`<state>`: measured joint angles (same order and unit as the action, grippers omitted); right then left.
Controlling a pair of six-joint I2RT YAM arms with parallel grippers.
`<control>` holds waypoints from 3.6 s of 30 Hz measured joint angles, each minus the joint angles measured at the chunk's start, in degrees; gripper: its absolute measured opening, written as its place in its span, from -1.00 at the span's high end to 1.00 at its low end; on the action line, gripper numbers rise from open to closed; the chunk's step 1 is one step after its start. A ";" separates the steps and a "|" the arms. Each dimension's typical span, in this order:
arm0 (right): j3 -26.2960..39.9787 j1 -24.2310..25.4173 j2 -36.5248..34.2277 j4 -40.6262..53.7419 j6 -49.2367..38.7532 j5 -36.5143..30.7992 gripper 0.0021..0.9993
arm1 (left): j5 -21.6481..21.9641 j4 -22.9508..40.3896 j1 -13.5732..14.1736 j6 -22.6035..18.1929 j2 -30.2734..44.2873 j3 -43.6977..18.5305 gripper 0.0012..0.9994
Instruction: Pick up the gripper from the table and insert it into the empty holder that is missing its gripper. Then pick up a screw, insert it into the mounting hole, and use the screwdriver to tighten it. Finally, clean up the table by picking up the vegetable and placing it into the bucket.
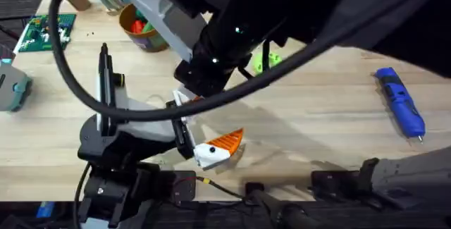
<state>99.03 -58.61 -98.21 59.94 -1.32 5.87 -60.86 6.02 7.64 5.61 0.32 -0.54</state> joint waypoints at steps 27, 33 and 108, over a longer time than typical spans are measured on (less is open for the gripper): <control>0.08 0.00 -0.66 0.33 0.00 1.05 0.99 | 0.00 -0.01 0.00 -0.07 0.00 0.00 -0.99; 0.08 0.00 -1.18 0.11 0.00 1.09 0.99 | 0.00 0.00 0.00 -0.04 0.00 0.00 -0.99; -15.52 59.26 29.51 14.11 2.84 -13.69 -0.79 | 0.00 -0.02 0.00 -0.36 -0.02 0.00 0.97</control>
<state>83.51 0.65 -68.71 74.05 1.52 -7.82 -60.86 6.00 7.64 5.25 0.30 -0.54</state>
